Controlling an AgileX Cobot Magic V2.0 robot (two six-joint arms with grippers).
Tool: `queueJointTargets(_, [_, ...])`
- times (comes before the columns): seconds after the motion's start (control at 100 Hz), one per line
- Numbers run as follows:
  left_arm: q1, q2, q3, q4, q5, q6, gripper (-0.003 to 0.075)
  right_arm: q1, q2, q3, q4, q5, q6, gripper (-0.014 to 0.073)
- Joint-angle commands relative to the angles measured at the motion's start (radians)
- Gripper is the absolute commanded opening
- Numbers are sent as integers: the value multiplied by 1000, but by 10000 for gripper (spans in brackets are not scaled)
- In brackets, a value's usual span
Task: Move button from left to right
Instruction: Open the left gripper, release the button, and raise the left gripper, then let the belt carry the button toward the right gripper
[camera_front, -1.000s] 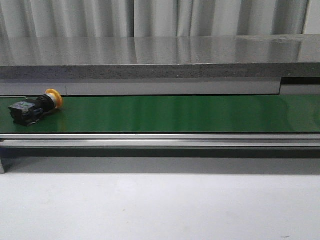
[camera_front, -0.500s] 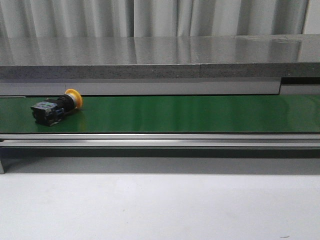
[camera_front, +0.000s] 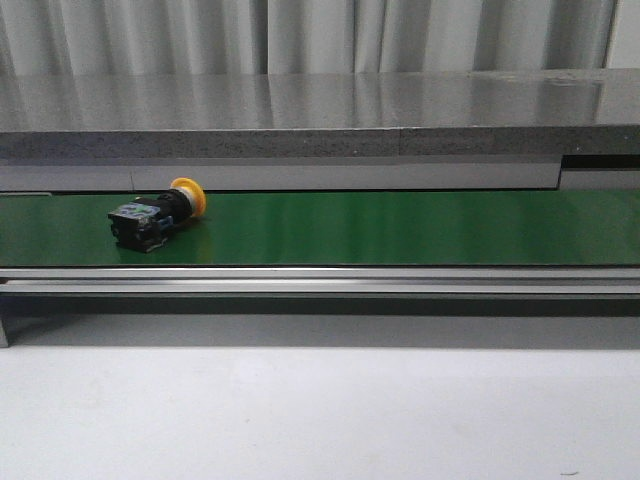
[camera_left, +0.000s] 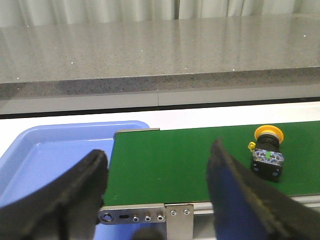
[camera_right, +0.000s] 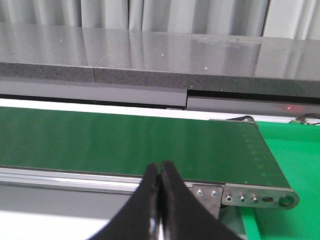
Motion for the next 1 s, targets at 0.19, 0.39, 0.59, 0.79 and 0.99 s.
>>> queueJointTargets(0.19, [-7,4,-25,-11,-88,-2,6,-4,-16,1,-11,-80,0,-68])
queueJointTargets(0.39, [-7,4,-25,-11,-88,-2,5,-4,-16,1,-11,-80,0,-68])
queueJointTargets(0.59, [-7,4,-25,-11,-86,-2,5,-4,-16,1,-11,-93,0,-68])
queueJointTargets(0.79, [-7,4,-25,-11,-86,-2,5,-4,-16,1,-11,-206,0,-68])
queueJointTargets(0.99, [-7,4,-25,-11,-86,-2,5,-4,-14,-50,-11,-277,0,-68])
